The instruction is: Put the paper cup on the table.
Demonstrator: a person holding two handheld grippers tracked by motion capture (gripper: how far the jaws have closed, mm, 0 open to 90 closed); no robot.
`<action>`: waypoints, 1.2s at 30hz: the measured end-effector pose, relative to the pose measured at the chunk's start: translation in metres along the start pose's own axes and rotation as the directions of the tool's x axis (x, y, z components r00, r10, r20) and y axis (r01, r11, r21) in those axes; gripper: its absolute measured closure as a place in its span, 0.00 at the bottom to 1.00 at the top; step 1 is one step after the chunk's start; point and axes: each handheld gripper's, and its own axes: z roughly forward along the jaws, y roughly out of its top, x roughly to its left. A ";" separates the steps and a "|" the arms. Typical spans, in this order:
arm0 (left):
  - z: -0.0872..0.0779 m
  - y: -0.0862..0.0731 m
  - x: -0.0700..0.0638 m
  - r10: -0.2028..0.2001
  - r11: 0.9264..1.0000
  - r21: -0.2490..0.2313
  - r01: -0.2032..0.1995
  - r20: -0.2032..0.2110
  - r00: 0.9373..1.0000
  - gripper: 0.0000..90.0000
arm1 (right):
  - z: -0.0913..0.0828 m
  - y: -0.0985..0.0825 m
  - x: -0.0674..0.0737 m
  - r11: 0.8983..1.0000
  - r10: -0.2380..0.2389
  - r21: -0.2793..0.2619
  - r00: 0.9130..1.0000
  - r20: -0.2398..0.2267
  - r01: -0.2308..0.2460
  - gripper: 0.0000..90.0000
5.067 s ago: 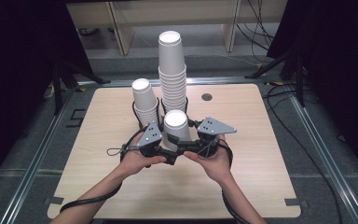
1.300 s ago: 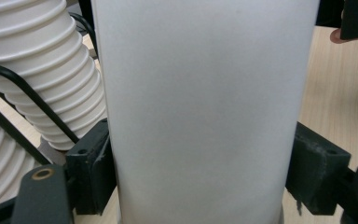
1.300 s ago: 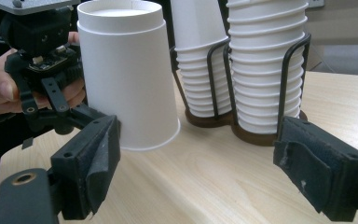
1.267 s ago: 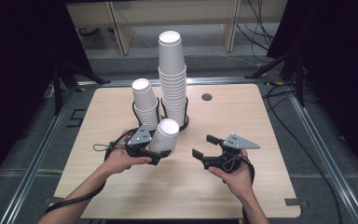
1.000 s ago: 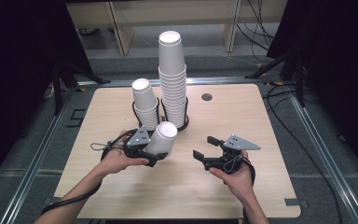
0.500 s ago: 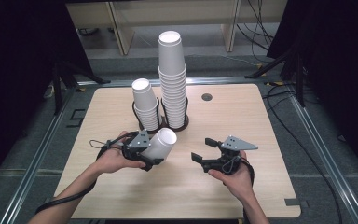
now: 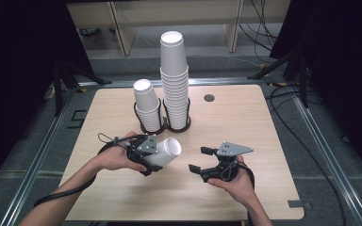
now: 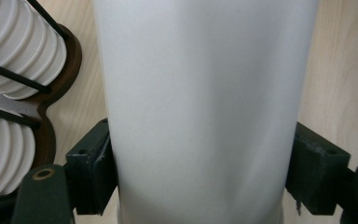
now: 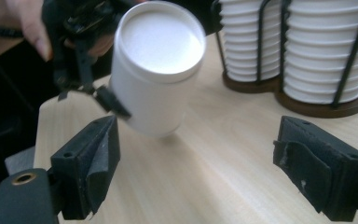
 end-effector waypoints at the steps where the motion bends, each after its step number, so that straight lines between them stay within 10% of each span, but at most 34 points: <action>1: 0.000 0.000 -0.001 -0.006 1.000 -0.002 0.006 0.003 1.000 0.24 | 0.000 0.000 0.000 1.000 -0.029 0.008 1.000 0.000 0.029 0.17; 21: 0.003 0.015 -0.001 0.142 0.967 0.204 -0.149 0.049 0.989 0.24 | 0.012 -0.002 0.009 0.986 -0.128 0.091 0.987 -0.095 0.137 0.17; 36: 0.005 0.025 -0.009 0.237 0.916 0.304 -0.260 0.112 0.965 0.25 | 0.026 0.014 0.016 0.976 -0.180 0.098 0.972 -0.149 0.196 0.17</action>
